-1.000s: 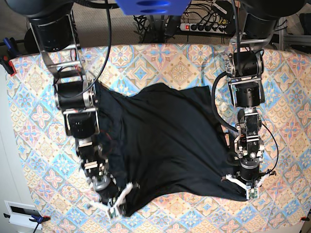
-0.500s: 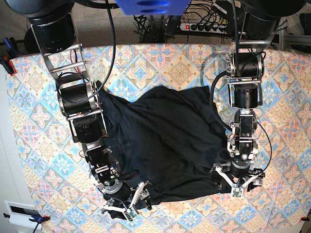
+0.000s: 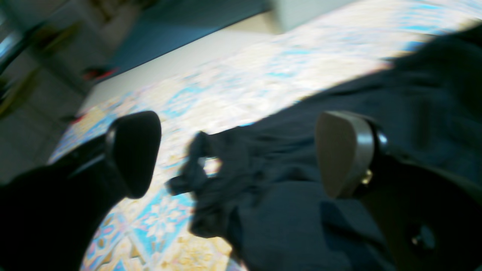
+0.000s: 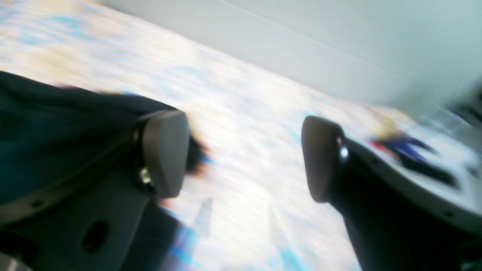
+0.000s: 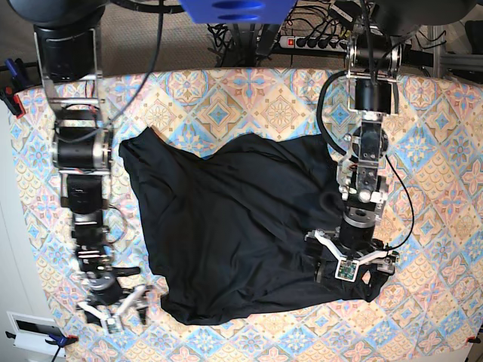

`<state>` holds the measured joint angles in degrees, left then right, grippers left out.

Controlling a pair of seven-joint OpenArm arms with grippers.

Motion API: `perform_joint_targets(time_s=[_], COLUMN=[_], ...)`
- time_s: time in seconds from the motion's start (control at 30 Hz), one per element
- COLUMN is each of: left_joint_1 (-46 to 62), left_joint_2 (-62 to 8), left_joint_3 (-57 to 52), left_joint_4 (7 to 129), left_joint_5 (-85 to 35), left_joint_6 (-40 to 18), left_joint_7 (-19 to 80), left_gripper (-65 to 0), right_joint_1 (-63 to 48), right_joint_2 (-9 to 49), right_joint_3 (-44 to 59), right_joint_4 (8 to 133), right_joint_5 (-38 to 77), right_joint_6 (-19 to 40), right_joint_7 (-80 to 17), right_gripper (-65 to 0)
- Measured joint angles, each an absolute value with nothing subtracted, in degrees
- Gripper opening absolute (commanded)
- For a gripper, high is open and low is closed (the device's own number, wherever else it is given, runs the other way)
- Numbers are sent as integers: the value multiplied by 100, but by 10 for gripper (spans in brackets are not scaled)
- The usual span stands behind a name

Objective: Layout the t-shirt on the table in an organized manner, then fold the t-shirt properly
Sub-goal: 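Lower the shirt onto the table with both grippers and release, then move the left gripper over the shirt middle and grasp fabric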

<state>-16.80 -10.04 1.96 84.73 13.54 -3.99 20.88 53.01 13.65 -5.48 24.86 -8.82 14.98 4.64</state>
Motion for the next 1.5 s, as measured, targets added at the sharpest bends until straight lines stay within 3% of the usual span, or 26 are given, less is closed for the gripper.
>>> perform_joint_targets(time_s=[0.2, 0.37, 0.47, 0.63, 0.77, 0.9, 1.13, 1.27, 1.5], left_joint_1=[-1710, -1684, -1697, -1699, -1699, -1702, -1719, -1737, -1747], left_joint_2=[-1072, -1271, -1282, -1361, -1811, -1780, -928, -414, 272], left_joint_3=[1129, 1459, 1341, 1664, 2333, 2832, 3142, 3138, 3131], left_joint_4=[8530, 8534, 8534, 8534, 8534, 8503, 7085, 6394, 6305], left_joint_5=[1361, 1146, 1011, 899, 1393, 1957, 3568, 4294, 4873], left_joint_6=[-370, -355, -340, -395, -397, -377, -423, -416, -395], left_joint_7=[1914, 1367, 1240, 1179, 764, 650, 624, 635, 642], left_gripper=[0, 0, 0, 0, 0, 0, 0, 0, 0], right_joint_1=[5251, 4219, 3743, 4045, 3852, 3636, 2808, 2995, 2630], right_joint_2=[1726, 1837, 1909, 1811, 1839, 1820, 993, 425, 193], right_joint_3=[-580, -569, -589, -600, -604, -611, -611, -600, -545], right_joint_4=[2504, 2620, 3035, 4018, 4252, 4246, 5426, 5979, 5905], right_joint_5=[-869, -886, -980, -856, -878, -873, -893, -845, -897], right_joint_6=[1483, 1529, 1544, 1516, 1527, 1546, 1573, 1559, 1529], right_joint_7=[519, 412, 198, 331, -115, -89, -211, -3, -244], right_gripper=[-200, -200, -200, -200, -200, -200, -200, -200, -200])
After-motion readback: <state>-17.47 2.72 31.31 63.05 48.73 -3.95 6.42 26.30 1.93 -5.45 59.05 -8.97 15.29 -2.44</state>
